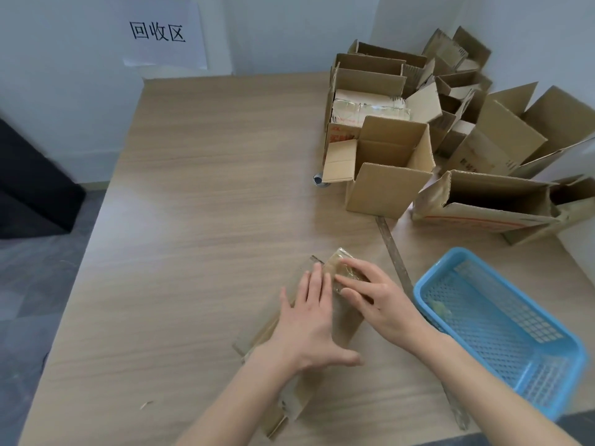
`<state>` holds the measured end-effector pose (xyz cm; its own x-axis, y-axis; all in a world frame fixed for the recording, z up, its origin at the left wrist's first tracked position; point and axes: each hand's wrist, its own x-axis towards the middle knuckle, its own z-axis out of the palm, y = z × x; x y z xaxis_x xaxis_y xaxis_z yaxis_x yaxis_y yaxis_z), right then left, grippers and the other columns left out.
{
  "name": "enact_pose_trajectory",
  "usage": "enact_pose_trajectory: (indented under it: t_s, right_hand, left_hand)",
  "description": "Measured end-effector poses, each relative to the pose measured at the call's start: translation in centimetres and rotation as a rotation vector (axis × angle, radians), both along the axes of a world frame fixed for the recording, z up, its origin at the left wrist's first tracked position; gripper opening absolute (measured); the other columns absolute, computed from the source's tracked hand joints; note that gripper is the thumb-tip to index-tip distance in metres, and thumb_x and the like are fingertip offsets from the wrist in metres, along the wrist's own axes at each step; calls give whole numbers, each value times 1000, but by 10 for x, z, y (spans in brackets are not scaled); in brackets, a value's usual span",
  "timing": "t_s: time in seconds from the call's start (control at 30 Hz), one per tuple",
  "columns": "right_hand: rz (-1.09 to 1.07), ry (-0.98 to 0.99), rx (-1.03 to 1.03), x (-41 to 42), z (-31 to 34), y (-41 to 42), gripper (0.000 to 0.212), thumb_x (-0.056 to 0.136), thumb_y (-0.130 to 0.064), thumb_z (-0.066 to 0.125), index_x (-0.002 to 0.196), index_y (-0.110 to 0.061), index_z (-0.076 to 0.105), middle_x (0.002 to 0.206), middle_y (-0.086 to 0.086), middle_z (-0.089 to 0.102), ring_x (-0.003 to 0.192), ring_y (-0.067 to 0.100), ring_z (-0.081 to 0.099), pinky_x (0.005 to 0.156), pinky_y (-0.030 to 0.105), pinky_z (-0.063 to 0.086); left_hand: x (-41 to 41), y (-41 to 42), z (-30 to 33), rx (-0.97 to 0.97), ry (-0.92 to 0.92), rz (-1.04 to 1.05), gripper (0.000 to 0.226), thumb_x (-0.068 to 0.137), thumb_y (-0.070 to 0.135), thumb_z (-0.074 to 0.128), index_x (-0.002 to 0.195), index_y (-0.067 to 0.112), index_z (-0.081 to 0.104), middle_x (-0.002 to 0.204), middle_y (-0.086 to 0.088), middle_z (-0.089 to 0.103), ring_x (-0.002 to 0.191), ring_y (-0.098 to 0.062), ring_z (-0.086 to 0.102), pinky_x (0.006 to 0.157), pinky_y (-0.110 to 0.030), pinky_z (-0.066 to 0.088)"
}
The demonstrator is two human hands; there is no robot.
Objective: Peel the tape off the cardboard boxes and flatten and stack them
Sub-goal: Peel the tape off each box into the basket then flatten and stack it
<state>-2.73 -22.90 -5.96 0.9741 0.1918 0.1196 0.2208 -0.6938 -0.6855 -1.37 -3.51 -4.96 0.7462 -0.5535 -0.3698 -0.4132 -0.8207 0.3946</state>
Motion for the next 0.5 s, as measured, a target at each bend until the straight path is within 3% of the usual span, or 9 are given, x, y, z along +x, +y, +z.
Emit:
enact_pose_trajectory:
  t_s: [0.07,0.13,0.23,0.33,0.4,0.5]
  right_hand:
    - [-46,-31,-89,0,-1,-1,37,98,-54,58,122,-31,74,159,-13,36,148,6,29,118,27,26]
    - [-155,-81,-203,4,1,-1,29,83,-57,72,102,-35,75,159,-11,38,146,10,30,115,31,24]
    - [-231,53,-102,9,6,4,27,76,-43,86,90,-28,70,147,-7,55,135,11,50,106,29,42]
    - [-237,-53,-227,5,0,9,16,88,-29,78,98,-20,68,127,-3,70,106,20,67,78,37,57]
    - [-205,-124,-315,4,-2,4,17,94,-15,68,111,-11,65,99,-1,72,81,30,70,60,39,56]
    - [-319,-82,-366,20,3,-20,15,91,3,62,89,-10,55,80,4,65,65,39,62,53,44,51]
  left_hand:
    - [-10,-9,-8,13,-89,99,143,64,83,61,159,14,-19,165,-3,-31,155,-24,-19,122,-62,3]
    - [-15,-10,-15,7,-202,139,132,66,78,55,162,12,-7,169,-6,-16,156,-28,-2,123,-55,14]
    - [-17,-8,-23,-43,-276,153,118,68,71,46,163,12,7,170,-7,3,153,-29,14,120,-45,24]
    - [-16,-8,-24,-29,-292,137,117,68,70,45,163,11,10,170,-8,7,153,-28,16,120,-43,25]
    - [-17,-10,-22,-20,-288,125,117,68,70,46,163,10,10,170,-9,8,153,-29,16,120,-43,24]
    - [-15,-8,-21,-37,-292,93,117,68,69,49,162,10,13,169,-9,12,151,-29,19,119,-44,27]
